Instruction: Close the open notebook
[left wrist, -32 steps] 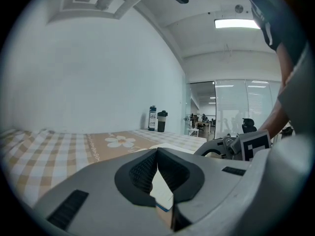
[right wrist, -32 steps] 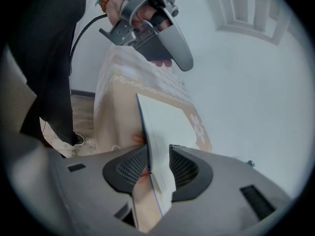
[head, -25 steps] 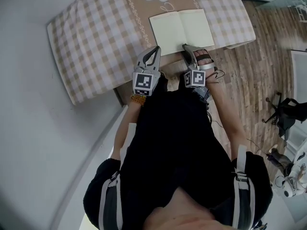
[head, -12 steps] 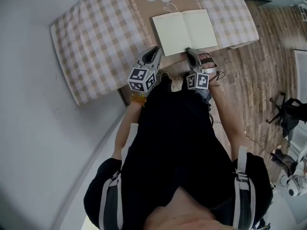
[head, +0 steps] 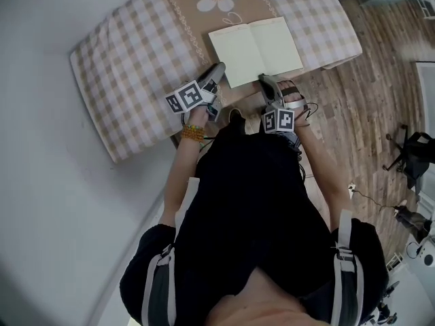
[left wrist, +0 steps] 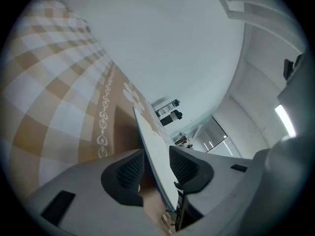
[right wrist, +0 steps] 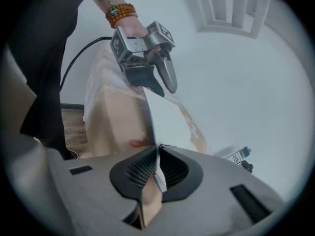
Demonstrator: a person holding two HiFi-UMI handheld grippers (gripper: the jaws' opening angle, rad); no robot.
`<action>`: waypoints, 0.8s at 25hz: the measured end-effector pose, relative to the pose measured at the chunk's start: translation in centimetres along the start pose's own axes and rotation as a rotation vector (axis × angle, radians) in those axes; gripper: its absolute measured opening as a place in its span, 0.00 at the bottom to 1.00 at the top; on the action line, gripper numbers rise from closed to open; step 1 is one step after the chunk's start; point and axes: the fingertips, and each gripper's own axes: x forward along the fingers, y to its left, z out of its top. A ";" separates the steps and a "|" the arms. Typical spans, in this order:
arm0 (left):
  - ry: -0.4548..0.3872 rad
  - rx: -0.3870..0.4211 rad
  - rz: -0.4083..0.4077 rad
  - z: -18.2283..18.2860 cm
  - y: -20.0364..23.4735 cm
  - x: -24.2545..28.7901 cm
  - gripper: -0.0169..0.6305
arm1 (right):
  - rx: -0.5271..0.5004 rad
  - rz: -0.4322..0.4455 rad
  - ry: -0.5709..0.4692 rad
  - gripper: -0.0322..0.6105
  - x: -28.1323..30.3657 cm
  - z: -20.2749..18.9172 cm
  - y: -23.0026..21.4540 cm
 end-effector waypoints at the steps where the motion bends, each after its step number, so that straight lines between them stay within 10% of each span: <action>1: 0.015 -0.015 0.000 0.0 0.1 0.4 0.29 | 0.002 0.002 0.001 0.09 0.0 0.0 0.0; 7: 0.053 -0.032 0.027 -2.2 -0.1 1.2 0.11 | 0.026 0.024 -0.007 0.10 -1.4 -0.7 1.2; 20: 0.048 -0.075 0.038 -1.8 -0.1 1.1 0.07 | 0.320 0.057 -0.112 0.14 -5.3 -1.8 -1.7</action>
